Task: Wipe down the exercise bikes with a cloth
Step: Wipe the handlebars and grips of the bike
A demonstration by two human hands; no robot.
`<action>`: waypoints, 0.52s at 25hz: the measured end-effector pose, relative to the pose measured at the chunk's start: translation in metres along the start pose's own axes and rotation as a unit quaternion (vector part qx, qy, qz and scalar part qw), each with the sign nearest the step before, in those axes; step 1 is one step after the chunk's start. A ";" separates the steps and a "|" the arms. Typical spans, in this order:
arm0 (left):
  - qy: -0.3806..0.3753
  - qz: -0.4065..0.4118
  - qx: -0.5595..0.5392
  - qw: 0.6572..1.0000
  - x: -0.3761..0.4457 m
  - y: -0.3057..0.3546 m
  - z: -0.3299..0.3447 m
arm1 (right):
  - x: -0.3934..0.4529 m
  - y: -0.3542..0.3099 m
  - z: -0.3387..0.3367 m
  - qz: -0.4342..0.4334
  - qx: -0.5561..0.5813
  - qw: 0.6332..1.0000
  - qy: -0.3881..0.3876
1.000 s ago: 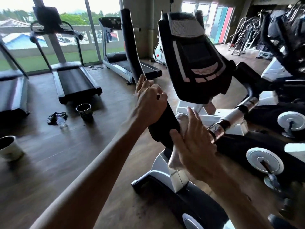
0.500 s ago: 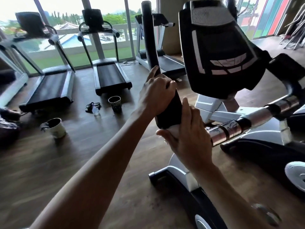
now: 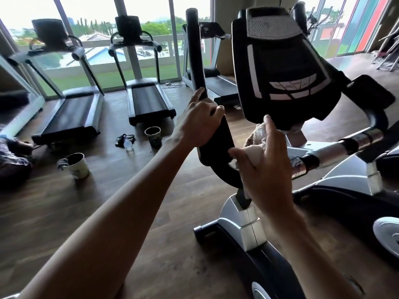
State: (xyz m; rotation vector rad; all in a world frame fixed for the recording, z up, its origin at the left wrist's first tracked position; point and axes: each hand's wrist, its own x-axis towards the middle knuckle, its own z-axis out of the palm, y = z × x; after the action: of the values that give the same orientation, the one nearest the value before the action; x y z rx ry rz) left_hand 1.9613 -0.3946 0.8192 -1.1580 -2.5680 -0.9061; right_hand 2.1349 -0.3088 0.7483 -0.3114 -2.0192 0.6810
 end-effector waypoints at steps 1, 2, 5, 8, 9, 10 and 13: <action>-0.001 -0.005 -0.005 1.000 -0.002 0.003 -0.001 | -0.001 0.003 -0.006 -0.005 -0.026 0.999 -0.029; -0.002 -0.008 -0.007 1.000 -0.003 0.007 -0.003 | -0.004 0.005 -0.008 -0.013 -0.080 0.994 -0.074; 0.001 -0.015 0.009 1.000 -0.004 0.009 -0.001 | -0.020 -0.001 0.009 -0.042 -0.271 0.955 -0.116; 0.010 -0.023 0.026 0.999 -0.007 0.012 -0.001 | -0.016 -0.008 0.014 -0.030 -0.291 0.949 -0.119; 0.013 -0.020 0.031 0.999 -0.008 0.014 -0.001 | -0.021 -0.004 0.013 -0.045 -0.281 0.952 -0.115; 0.016 -0.018 0.038 0.999 -0.009 0.015 -0.002 | -0.028 0.001 0.012 -0.067 -0.273 0.954 -0.108; 0.022 -0.036 0.079 0.996 -0.009 0.019 -0.001 | -0.041 0.004 0.013 -0.094 -0.277 0.952 -0.096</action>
State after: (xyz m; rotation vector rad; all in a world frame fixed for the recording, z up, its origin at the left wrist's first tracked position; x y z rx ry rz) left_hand 1.9815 -0.3910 0.8247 -0.9973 -2.6055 -0.7190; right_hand 2.1450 -0.3297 0.7121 -0.3808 -2.3679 0.0103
